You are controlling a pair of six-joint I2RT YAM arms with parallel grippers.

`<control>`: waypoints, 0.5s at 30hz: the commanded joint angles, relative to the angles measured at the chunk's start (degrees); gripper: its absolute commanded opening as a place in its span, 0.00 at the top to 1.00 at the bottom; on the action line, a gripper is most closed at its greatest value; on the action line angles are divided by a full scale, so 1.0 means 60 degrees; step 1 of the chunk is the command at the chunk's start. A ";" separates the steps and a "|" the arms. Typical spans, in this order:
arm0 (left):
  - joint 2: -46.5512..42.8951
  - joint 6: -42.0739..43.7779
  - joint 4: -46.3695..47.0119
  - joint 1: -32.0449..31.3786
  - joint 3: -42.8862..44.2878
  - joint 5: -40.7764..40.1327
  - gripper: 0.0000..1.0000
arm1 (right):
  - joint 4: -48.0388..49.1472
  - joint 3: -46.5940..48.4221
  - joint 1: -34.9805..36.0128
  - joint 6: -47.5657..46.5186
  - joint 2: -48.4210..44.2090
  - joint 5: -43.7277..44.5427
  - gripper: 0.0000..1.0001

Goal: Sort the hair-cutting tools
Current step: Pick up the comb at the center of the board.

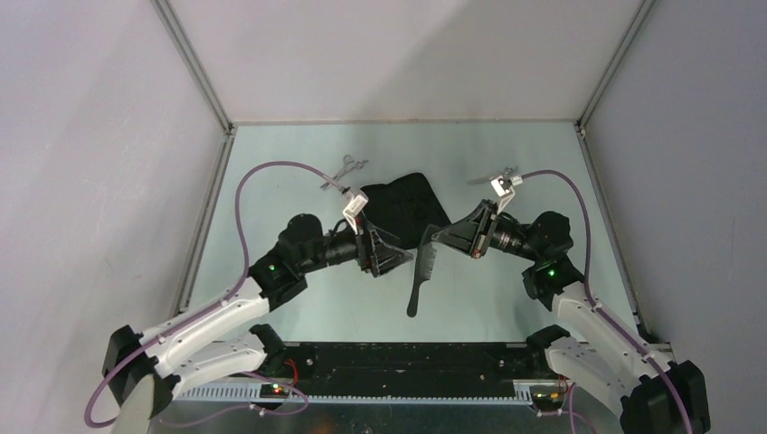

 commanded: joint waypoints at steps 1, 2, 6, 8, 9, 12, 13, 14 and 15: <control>-0.0533 0.1225 0.0006 -0.0065 -0.0072 0.0923 0.29 | 0.0475 0.0558 -0.0121 -0.0282 -0.0197 0.0049 1.00; -0.0586 0.1452 0.0047 -0.0107 -0.0121 0.1177 0.27 | 0.0532 0.0595 -0.0126 -0.0287 -0.0216 0.0050 1.00; -0.0677 0.2360 -0.0222 -0.0431 -0.0257 0.1516 0.25 | 0.0780 0.0817 -0.0122 -0.0337 -0.0228 -0.0002 1.00; -0.0554 0.2820 -0.0556 -0.0666 -0.0190 0.1499 0.24 | 0.1083 0.0882 -0.0119 -0.0232 -0.0217 -0.0063 1.00; -0.0398 0.3082 -0.0663 -0.0842 -0.0087 0.1500 0.24 | 0.1353 0.0892 -0.0117 -0.0127 -0.0220 -0.0095 1.00; 0.0001 0.3275 -0.0976 -0.1165 0.0139 0.1500 0.24 | 0.1925 0.0896 -0.0116 0.0054 -0.0222 -0.0102 1.00; 0.0202 0.3265 -0.0961 -0.1199 0.0168 0.1526 0.25 | 0.2011 0.0907 -0.0116 0.0117 -0.0222 -0.0126 1.00; 0.0287 0.3246 -0.0876 -0.1272 0.0197 0.1557 0.25 | 0.2142 0.0901 -0.0116 0.0147 -0.0222 -0.0133 1.00; 0.0435 0.3214 -0.0823 -0.1319 0.0211 0.1584 0.26 | 0.2193 0.0919 -0.0120 0.0184 -0.0230 -0.0149 1.00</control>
